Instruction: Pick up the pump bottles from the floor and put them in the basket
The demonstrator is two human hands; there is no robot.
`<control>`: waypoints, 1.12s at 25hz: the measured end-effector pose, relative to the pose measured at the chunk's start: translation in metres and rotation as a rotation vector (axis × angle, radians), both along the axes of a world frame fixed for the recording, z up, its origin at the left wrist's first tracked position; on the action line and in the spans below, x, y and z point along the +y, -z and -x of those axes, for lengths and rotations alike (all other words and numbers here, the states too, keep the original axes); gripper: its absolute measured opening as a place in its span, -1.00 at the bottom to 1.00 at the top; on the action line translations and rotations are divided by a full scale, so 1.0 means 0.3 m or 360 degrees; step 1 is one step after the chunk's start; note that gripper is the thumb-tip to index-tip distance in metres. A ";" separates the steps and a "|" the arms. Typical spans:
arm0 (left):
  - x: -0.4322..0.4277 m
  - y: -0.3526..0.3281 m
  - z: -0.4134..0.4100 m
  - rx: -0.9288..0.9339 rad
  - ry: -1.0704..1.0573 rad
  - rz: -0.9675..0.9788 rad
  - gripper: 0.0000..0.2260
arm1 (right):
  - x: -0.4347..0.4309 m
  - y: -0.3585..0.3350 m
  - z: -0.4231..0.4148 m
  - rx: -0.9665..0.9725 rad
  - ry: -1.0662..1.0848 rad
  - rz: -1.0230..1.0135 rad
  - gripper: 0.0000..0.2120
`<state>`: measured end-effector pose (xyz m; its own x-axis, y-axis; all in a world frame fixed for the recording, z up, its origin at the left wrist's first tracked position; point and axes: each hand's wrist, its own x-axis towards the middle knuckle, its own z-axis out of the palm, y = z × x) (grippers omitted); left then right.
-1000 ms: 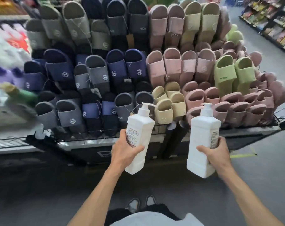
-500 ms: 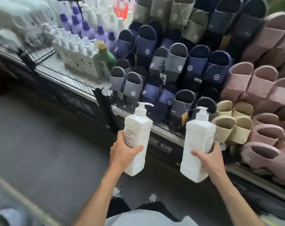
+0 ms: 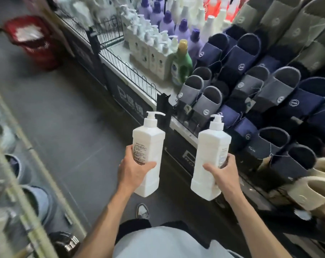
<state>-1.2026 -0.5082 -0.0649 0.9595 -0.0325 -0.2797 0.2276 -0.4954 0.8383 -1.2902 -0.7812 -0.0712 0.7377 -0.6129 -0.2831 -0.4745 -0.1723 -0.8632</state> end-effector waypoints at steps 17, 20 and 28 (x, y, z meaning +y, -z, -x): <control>0.510 0.010 -0.418 0.0067 -0.0653 0.0024 -0.44 | 0.472 -0.006 -0.798 0.0047 -0.0677 -0.0086 -0.33; 0.556 0.013 -0.521 0.0069 -0.0742 0.0033 -0.43 | 0.536 0.010 -0.961 0.0047 -0.0809 -0.0102 -0.30; 0.670 -0.012 -0.831 0.0044 -0.1013 0.0077 -0.38 | 0.697 0.019 -1.404 0.0085 -0.1138 -0.0147 -0.35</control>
<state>-0.9534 -0.3073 -0.0612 0.7877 0.5282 -0.3171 0.4868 -0.2180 0.8459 -0.8690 -0.5720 -0.0769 0.9329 0.0429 -0.3575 -0.3150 -0.3838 -0.8680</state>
